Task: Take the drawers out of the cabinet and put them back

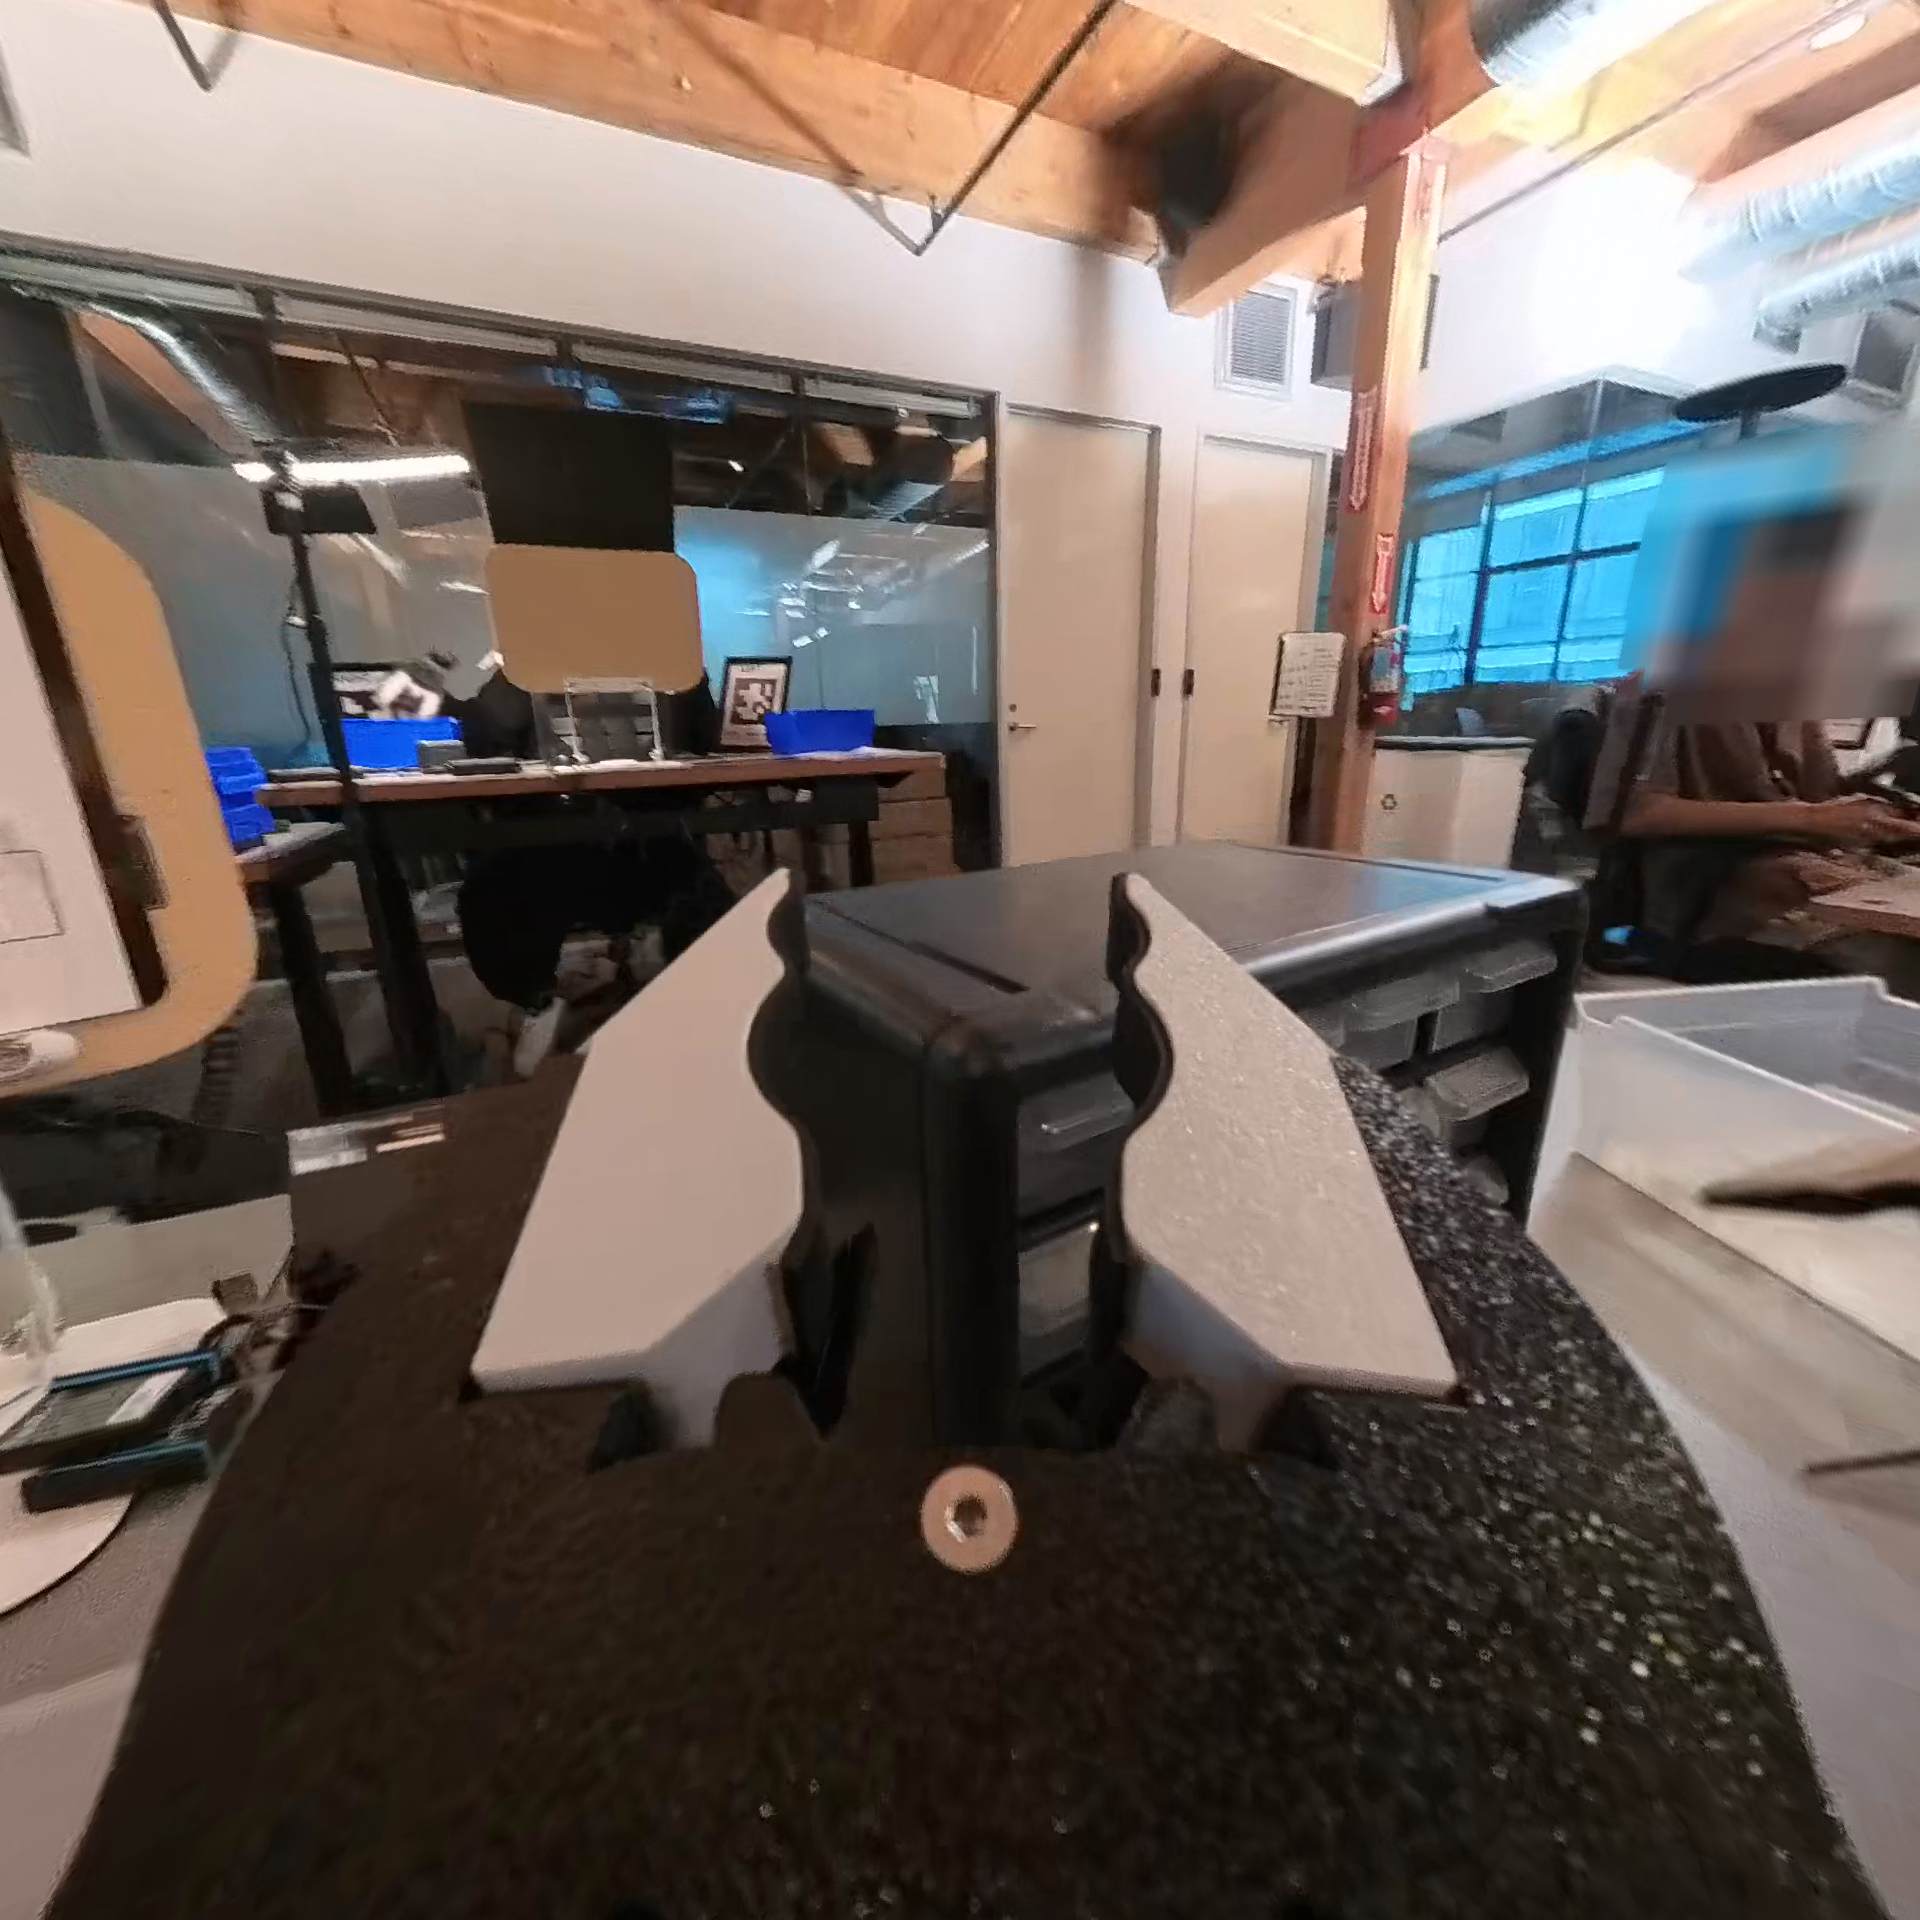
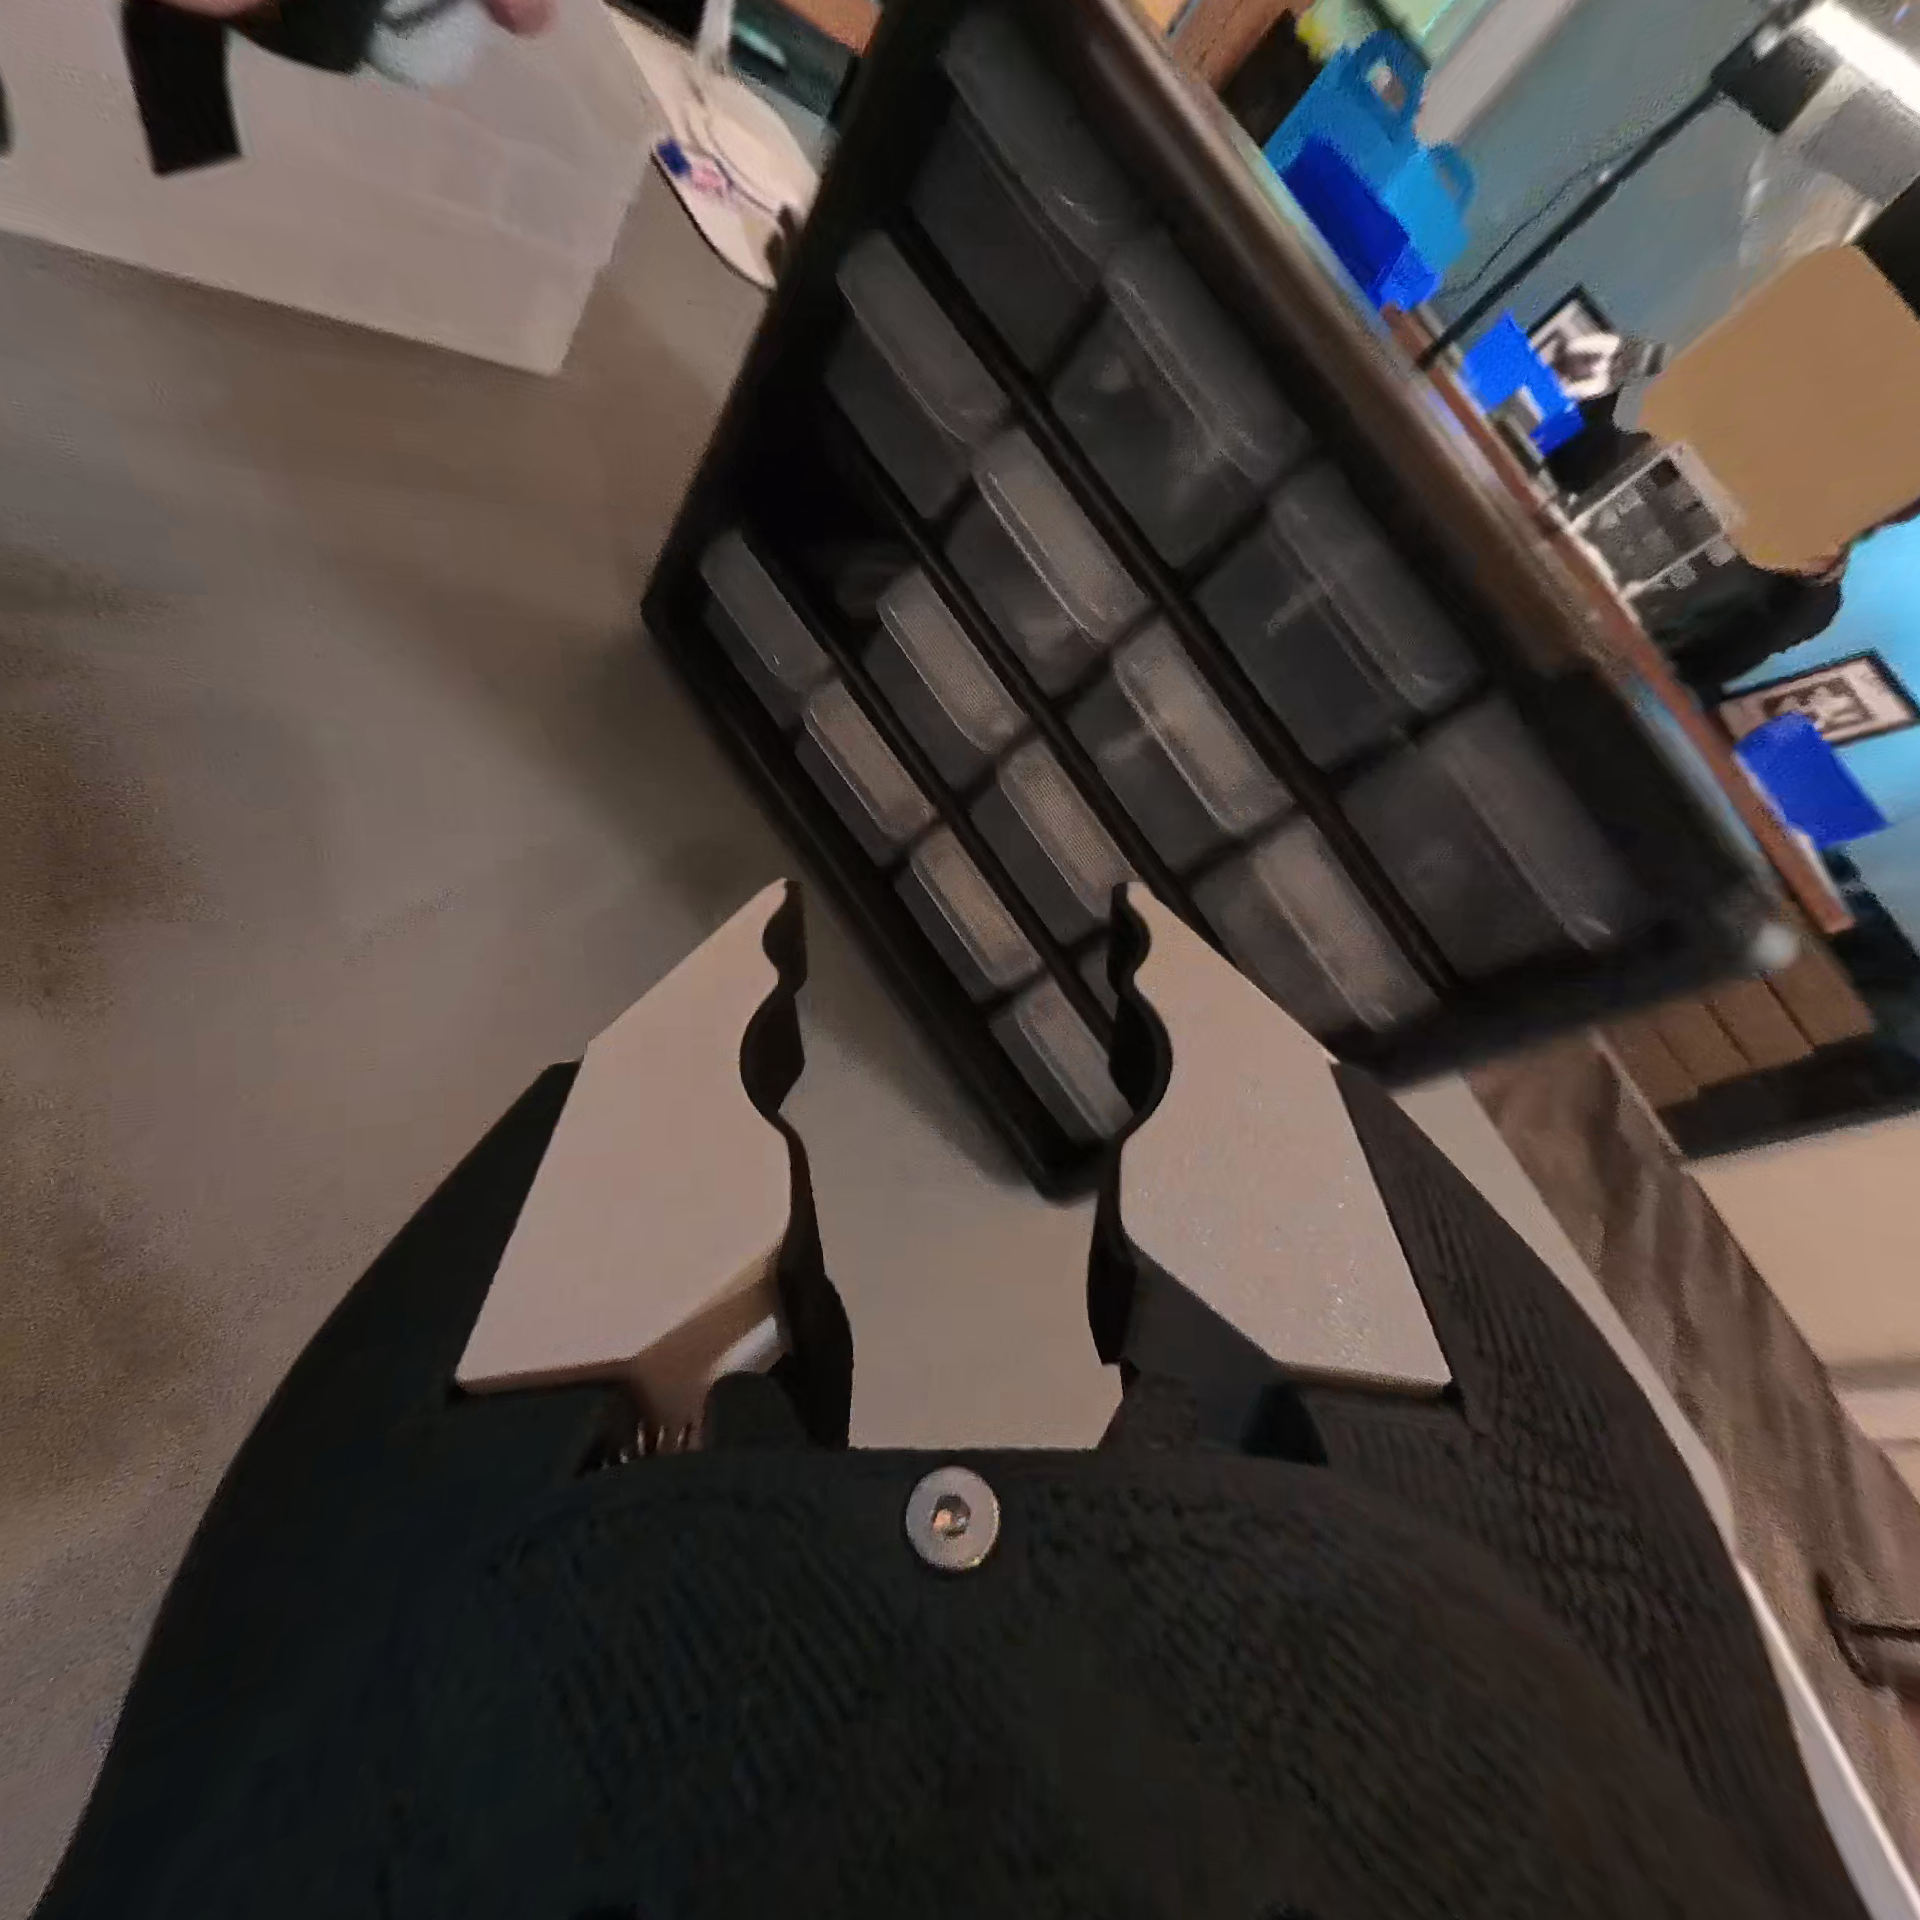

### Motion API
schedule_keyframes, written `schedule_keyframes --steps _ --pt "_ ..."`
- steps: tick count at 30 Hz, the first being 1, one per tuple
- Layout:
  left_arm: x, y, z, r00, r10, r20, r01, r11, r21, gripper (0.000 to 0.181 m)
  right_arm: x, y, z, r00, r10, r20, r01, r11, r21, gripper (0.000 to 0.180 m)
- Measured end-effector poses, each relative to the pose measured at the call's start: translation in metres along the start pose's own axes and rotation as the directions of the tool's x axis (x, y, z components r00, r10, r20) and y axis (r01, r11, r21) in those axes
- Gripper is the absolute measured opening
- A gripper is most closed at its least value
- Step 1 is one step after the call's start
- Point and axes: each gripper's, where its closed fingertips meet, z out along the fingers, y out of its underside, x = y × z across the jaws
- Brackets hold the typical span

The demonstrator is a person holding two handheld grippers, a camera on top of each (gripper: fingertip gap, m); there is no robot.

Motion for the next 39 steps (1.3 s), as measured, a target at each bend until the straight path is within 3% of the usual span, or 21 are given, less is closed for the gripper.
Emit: schedule_keyframes --steps 3,6,10,14,16,20,26,39 --pt "-0.007 0.013 0.019 0.999 -0.013 -0.032 0.01 0.995 -0.095 0.051 -0.013 -0.008 0.037 0.985 -0.127 -0.114 0.127 0.992 -0.009 0.052" --pt "0.0 0.013 0.03 0.991 -0.049 -0.124 0.025 0.981 -0.193 0.049 -0.007 -0.011 0.064 0.9 -0.348 -0.262 0.336 0.937 -0.091 0.046" --pt "0.015 0.017 0.029 0.959 -0.028 -0.282 -0.065 0.947 -0.315 0.052 -0.01 -0.015 0.092 0.864 -0.383 -0.328 0.378 0.922 -0.081 0.045" --pt "0.044 0.018 0.006 0.837 0.138 -0.529 -0.267 0.947 -0.176 0.057 -0.016 -0.025 0.091 0.846 -0.373 -0.381 0.406 0.914 0.007 0.04" --pt "0.032 0.022 0.011 0.838 0.261 -0.479 -0.376 0.913 -0.16 0.054 -0.018 -0.023 0.093 0.844 -0.39 -0.369 0.422 0.907 0.006 0.038" --pt "0.028 0.028 0.014 0.828 0.306 -0.469 -0.423 0.891 -0.165 0.048 -0.015 -0.014 0.098 0.853 -0.377 -0.362 0.404 0.915 -0.001 0.038" --pt "0.031 0.039 0.011 0.814 0.226 -0.535 -0.377 0.906 -0.191 0.033 -0.009 -0.013 0.104 0.825 -0.414 -0.385 0.441 0.897 -0.02 0.032" --pt "0.032 0.04 0.01 0.817 0.195 -0.543 -0.347 0.918 -0.193 0.033 -0.003 -0.016 0.11 0.654 -0.609 -0.448 0.633 0.766 -0.117 0.01"
